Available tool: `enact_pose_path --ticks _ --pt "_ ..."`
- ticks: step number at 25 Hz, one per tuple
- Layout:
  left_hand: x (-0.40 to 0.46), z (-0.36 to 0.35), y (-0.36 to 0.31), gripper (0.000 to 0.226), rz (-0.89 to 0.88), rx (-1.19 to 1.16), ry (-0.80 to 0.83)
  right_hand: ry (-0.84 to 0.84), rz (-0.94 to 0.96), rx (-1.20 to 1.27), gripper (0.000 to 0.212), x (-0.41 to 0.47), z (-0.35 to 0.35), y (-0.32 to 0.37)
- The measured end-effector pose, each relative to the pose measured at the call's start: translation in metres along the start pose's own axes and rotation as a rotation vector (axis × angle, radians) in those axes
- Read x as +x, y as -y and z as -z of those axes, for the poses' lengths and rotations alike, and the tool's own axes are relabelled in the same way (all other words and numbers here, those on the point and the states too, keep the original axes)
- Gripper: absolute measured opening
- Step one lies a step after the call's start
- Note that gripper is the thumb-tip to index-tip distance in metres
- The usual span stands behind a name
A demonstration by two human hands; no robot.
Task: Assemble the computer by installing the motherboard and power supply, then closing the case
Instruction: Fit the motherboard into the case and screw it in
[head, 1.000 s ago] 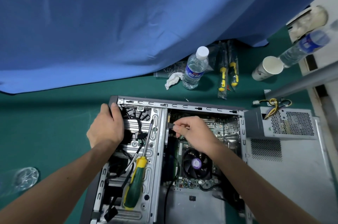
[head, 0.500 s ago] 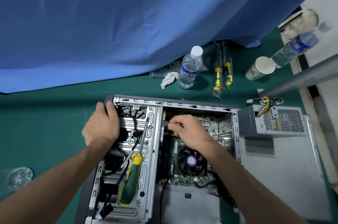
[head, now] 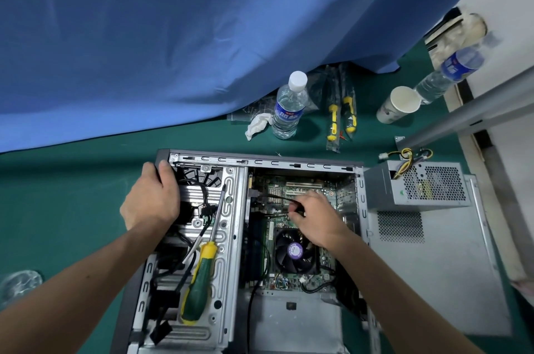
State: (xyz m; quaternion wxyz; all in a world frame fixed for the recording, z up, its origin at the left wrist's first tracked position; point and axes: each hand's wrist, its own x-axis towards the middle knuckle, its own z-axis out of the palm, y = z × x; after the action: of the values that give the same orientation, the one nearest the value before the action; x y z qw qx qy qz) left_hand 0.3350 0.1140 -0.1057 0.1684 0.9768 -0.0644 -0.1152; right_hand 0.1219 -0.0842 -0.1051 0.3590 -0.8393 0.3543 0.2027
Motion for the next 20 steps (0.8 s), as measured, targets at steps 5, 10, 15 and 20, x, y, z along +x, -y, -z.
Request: enact_pose_path --ticks 5,10,15,20 --pt "0.000 0.000 0.001 0.047 0.007 0.005 0.002 0.069 -0.116 0.023 0.025 -0.002 0.005 -0.008" --pt "0.000 -0.001 0.001 0.047 0.000 -0.001 -0.011 0.085 -0.151 0.027 0.032 -0.008 0.017 -0.004" --pt "0.001 -0.002 0.001 0.048 0.003 0.001 -0.011 -0.009 -0.198 0.412 0.029 -0.033 0.027 -0.010" --pt "0.001 -0.002 0.003 0.049 -0.001 0.000 -0.011 -0.026 -0.275 0.778 0.025 -0.042 0.018 -0.003"
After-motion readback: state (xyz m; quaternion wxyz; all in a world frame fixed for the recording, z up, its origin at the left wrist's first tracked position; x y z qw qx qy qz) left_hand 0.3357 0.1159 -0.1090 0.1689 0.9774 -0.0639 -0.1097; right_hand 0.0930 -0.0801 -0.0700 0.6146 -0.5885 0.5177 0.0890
